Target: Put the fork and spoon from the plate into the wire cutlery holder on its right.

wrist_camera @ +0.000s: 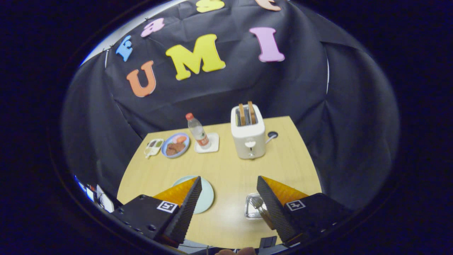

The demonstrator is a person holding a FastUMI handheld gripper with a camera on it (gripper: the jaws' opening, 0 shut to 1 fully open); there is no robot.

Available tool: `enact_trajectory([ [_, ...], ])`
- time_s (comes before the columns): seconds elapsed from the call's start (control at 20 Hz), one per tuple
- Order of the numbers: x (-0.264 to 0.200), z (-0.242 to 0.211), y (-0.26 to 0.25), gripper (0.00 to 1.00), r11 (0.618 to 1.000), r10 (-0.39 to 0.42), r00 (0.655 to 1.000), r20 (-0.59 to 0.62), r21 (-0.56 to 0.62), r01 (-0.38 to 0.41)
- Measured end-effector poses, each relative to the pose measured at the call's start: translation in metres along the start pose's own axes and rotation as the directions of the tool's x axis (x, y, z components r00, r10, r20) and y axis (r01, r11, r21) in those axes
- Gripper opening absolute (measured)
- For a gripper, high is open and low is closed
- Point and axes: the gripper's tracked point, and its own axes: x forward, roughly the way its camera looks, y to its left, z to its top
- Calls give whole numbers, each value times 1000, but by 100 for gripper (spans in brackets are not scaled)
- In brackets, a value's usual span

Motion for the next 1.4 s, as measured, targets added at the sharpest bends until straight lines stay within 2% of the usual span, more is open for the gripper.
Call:
enact_trajectory([
  [0.1, -31, 33, 5, 95, 1000, -11, 990, 143, -21, 14],
  [0.25, -73, 65, 16, 94, 997, -33, 949, 314, -57, 54],
  [0.55, -126, 89, 34, 95, 993, -34, 870, 491, -79, 83],
  [0.85, -151, 75, 54, 95, 996, -29, 853, 521, -53, 66],
  [1.4, -147, 65, 69, 95, 994, -85, 842, 533, -14, 109],
])
